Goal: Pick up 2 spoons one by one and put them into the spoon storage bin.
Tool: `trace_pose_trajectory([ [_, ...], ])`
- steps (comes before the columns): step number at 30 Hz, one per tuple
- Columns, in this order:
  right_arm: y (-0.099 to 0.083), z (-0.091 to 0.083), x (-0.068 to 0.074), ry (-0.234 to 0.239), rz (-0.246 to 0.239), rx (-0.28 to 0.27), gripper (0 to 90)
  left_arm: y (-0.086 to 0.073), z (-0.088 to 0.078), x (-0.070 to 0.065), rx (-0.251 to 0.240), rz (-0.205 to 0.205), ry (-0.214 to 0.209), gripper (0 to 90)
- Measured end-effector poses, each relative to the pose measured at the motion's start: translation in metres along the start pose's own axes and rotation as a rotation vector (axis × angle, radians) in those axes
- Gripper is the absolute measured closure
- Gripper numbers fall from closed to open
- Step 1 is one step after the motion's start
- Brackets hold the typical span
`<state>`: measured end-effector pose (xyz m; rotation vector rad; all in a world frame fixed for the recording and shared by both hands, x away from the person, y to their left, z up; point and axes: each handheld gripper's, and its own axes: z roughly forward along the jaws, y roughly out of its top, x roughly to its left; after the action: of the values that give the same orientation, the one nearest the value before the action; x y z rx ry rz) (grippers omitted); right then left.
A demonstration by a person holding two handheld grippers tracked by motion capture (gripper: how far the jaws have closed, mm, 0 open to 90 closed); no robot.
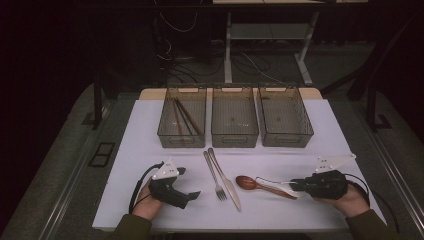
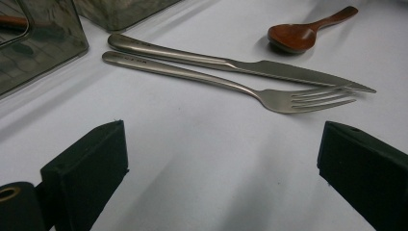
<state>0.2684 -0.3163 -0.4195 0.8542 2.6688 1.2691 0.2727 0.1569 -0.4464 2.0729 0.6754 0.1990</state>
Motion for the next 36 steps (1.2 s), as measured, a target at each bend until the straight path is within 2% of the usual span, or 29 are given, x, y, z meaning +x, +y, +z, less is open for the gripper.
trace_pose_trajectory([
  [10,0.011,0.000,-0.005,-0.039,0.007,-0.045,81.7,0.000,0.000,-0.001,0.000,-0.002,0.000,2.7],
  [20,0.029,0.001,-0.015,-0.072,0.013,-0.095,81.8,0.000,0.001,-0.001,0.001,0.000,-0.005,3.0],
  [36,0.055,0.007,-0.028,-0.112,0.025,-0.135,81.7,0.001,0.001,-0.001,0.002,0.001,-0.010,3.1],
])
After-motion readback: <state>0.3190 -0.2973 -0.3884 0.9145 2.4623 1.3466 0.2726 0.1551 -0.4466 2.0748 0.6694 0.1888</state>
